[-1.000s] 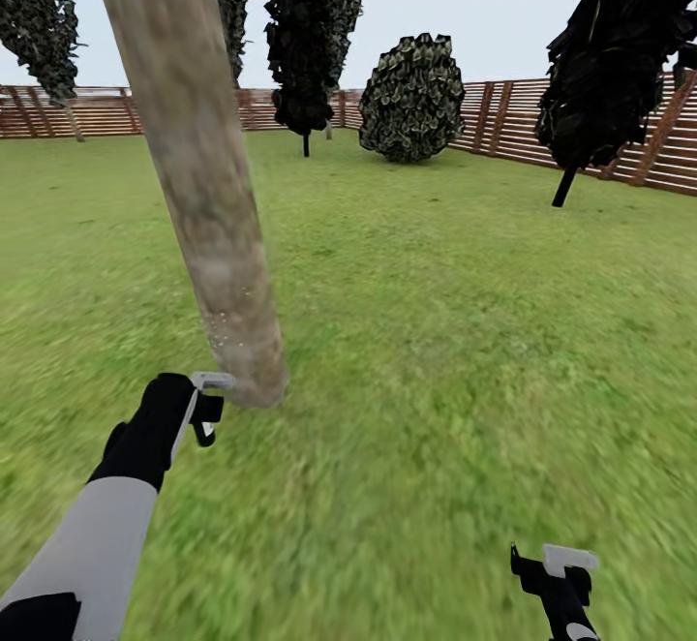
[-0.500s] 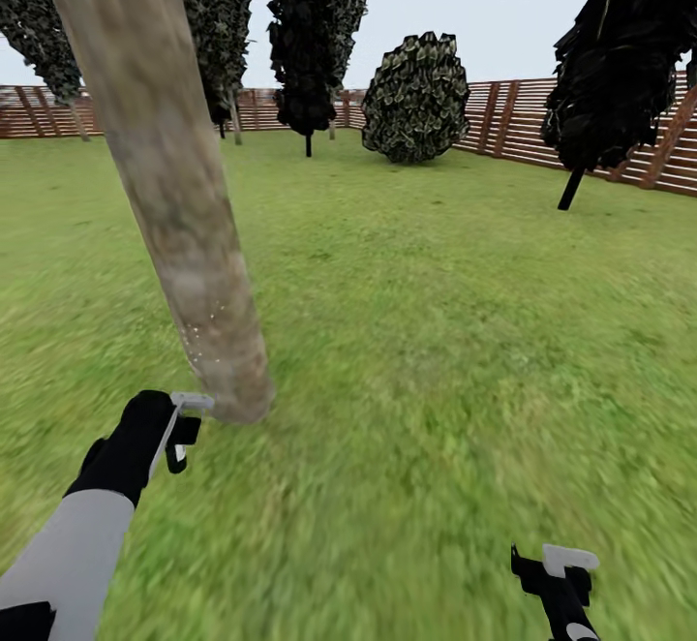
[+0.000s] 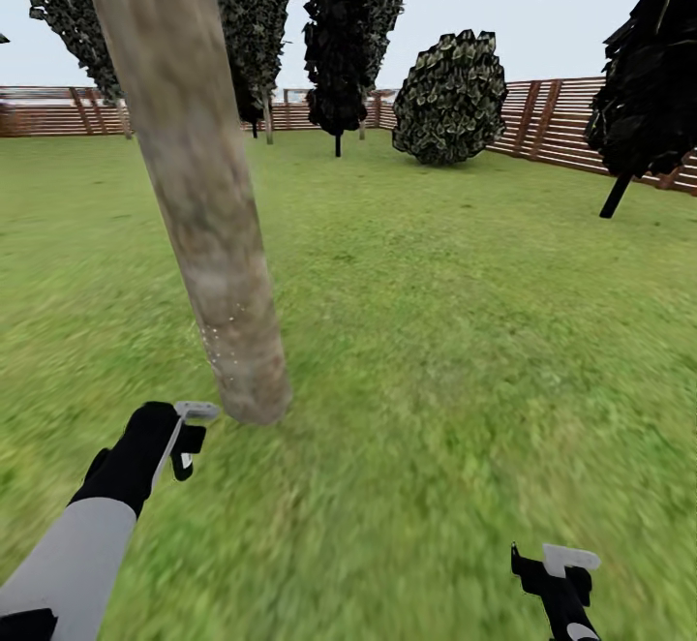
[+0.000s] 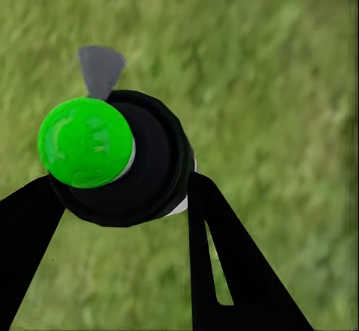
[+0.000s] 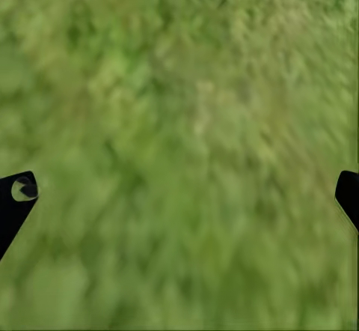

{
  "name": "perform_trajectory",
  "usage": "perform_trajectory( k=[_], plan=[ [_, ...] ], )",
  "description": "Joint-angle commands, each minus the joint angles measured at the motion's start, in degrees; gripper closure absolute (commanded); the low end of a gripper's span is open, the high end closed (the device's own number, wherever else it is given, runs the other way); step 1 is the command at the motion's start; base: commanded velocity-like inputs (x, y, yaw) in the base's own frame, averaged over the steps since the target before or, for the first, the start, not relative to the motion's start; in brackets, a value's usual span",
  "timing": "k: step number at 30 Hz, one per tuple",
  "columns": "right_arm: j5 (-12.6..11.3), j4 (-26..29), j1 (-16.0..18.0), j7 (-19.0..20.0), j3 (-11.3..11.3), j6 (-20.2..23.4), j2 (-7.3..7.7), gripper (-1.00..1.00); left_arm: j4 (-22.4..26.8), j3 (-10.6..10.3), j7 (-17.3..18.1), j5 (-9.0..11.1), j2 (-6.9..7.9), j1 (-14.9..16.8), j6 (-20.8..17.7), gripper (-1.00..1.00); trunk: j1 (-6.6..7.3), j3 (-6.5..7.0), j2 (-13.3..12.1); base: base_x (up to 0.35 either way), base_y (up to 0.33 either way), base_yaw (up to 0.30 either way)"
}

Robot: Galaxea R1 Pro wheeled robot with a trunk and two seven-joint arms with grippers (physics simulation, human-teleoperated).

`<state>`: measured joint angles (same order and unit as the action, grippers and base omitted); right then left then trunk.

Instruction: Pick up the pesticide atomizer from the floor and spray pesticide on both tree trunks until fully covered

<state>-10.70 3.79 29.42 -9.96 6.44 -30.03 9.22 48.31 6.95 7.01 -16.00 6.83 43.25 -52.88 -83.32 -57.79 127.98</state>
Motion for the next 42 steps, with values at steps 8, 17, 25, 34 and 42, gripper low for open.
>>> perform_trajectory(
  k=[8,17,25,34,42],
  plan=[
    [-0.4,0.0,0.0,-0.1,0.6,-0.1,-0.08,-1.0,0.4,0.6,0.5,-0.6,-0.13,-2.8,0.5,1.0,-0.01,-0.05,0.0,0.035,-0.269,0.001],
    [-0.4,0.0,0.0,-0.1,0.7,-0.1,-0.11,-1.0,0.5,1.6,1.1,0.2,-0.12,-2.9,2.7,1.0,-0.01,-0.05,0.0,0.112,-0.252,0.006],
    [-0.4,0.0,0.0,-0.1,0.7,-0.1,-0.17,-1.0,0.5,3.3,0.5,2.2,-0.2,-2.9,5.6,1.0,-0.01,-0.05,0.0,0.183,-0.22,0.23],
    [-0.4,0.0,0.0,-0.1,0.7,-0.1,-0.19,-1.0,0.4,3.2,0.8,2.2,-0.24,-2.9,5.5,1.0,-0.01,-0.05,0.0,0.004,-0.278,0.275],
    [-0.4,0.0,0.0,-0.1,0.7,-0.1,-0.19,-1.0,0.2,3.1,0.7,2.2,-0.43,-2.9,5.5,1.0,-0.01,-0.05,0.0,0.0,-0.279,0.091]
  ],
)
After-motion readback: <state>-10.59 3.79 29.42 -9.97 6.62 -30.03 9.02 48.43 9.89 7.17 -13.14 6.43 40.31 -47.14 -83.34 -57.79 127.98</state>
